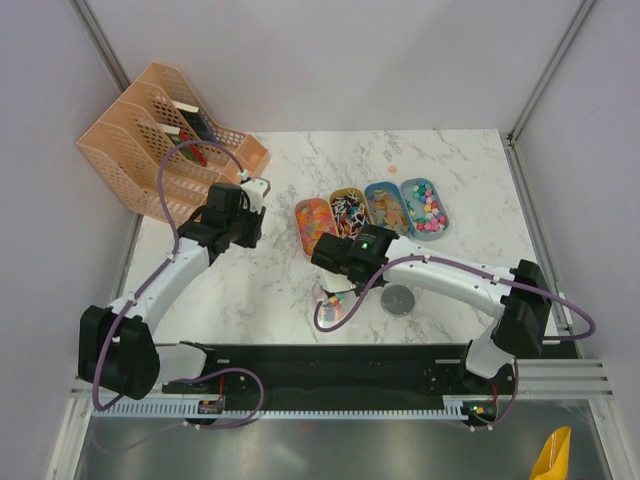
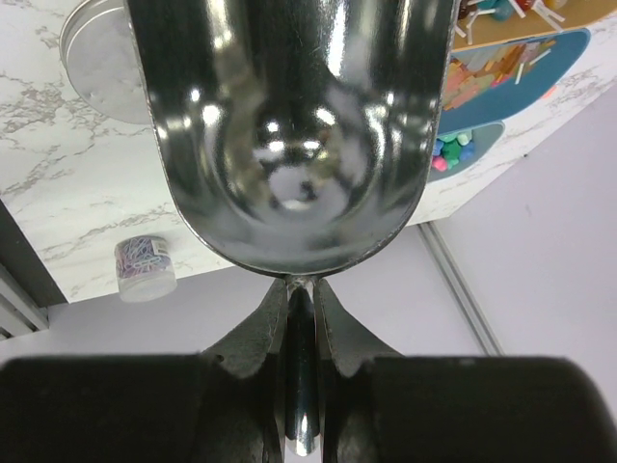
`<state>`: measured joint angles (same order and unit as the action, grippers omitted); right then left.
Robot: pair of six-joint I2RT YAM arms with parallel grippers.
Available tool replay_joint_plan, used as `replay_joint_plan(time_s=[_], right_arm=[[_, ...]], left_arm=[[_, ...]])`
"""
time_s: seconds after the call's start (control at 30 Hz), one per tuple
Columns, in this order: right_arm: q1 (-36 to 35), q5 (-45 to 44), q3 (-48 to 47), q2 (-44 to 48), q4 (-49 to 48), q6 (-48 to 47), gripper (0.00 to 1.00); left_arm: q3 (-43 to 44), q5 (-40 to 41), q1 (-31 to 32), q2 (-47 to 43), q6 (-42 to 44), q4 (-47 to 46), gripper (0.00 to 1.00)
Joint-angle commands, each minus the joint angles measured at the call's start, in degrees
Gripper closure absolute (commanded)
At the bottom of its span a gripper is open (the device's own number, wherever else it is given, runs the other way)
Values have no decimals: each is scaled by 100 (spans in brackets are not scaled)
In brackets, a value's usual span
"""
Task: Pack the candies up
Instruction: Place the fake candies in the packing bottle, then scoop the fake candies from the storage box.
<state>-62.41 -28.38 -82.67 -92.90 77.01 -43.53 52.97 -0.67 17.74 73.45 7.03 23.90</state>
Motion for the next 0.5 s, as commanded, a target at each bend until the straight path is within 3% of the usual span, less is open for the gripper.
replay_joint_plan(time_s=[0.0,0.17,0.47], right_arm=[[10,-63,-442,167,640,150,100],[308,631,-1259,-26,297,635,100],[924,1194,-1998,-580,68,960,100]], left_arm=[[134,-1605,-7,-340,-105,316,97],[546,-3568,-7,-498,-184,791,98],[1645,-4661,2,55,-650,1134,98]])
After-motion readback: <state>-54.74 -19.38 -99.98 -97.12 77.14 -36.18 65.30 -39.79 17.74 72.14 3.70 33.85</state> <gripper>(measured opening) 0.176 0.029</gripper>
